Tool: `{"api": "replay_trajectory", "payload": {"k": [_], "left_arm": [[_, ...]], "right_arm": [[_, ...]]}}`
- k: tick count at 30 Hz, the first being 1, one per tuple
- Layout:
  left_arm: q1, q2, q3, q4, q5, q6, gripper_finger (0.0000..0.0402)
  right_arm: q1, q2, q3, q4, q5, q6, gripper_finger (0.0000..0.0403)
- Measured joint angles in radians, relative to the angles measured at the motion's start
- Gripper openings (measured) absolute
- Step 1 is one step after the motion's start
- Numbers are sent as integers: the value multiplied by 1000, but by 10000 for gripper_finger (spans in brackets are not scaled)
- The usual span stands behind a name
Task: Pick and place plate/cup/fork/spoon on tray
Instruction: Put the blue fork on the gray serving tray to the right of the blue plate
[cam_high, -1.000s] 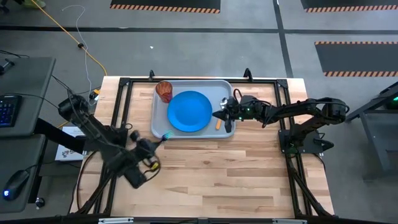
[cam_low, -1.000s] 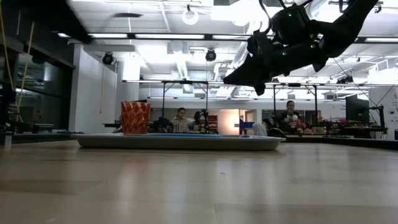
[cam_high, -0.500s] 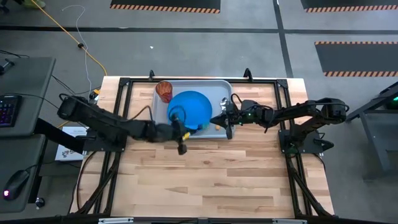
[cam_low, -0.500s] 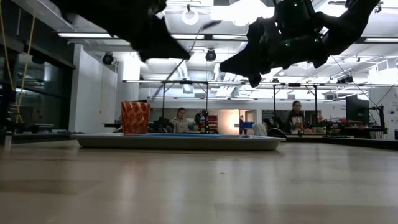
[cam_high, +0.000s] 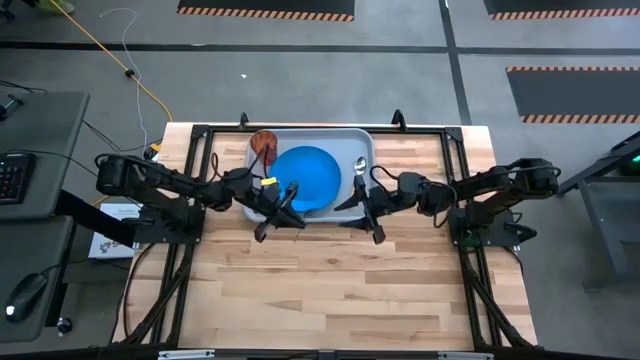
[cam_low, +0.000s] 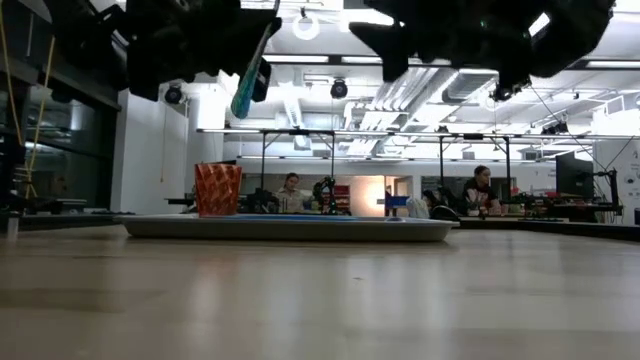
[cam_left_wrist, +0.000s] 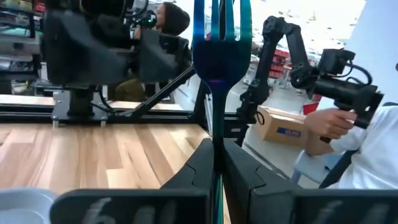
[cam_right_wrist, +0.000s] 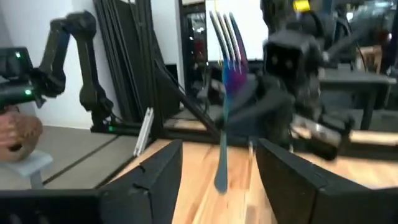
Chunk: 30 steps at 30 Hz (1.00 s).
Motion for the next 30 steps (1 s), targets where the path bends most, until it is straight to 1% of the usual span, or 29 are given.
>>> {"api": "replay_trajectory", "payload": {"k": [5,10,13,19,25,30], "left_arm": [[-25,24,35,7,14,8,5],[-42,90,81,4,22,8,5],[-42,137,106,5,21,1,5],[-39,195,136,6,18,-9,5],[-39,204,145,6,19,-9,5],[-39,199,145,7,19,-8,6]], "right_arm": [[21,7,97,-57,10,-63,206],[40,40,203,-208,8,-124,207],[57,76,238,-282,8,-153,207],[73,120,267,-293,7,-159,207],[73,121,268,-295,7,-170,204],[73,121,268,-313,-1,-178,184]]}}
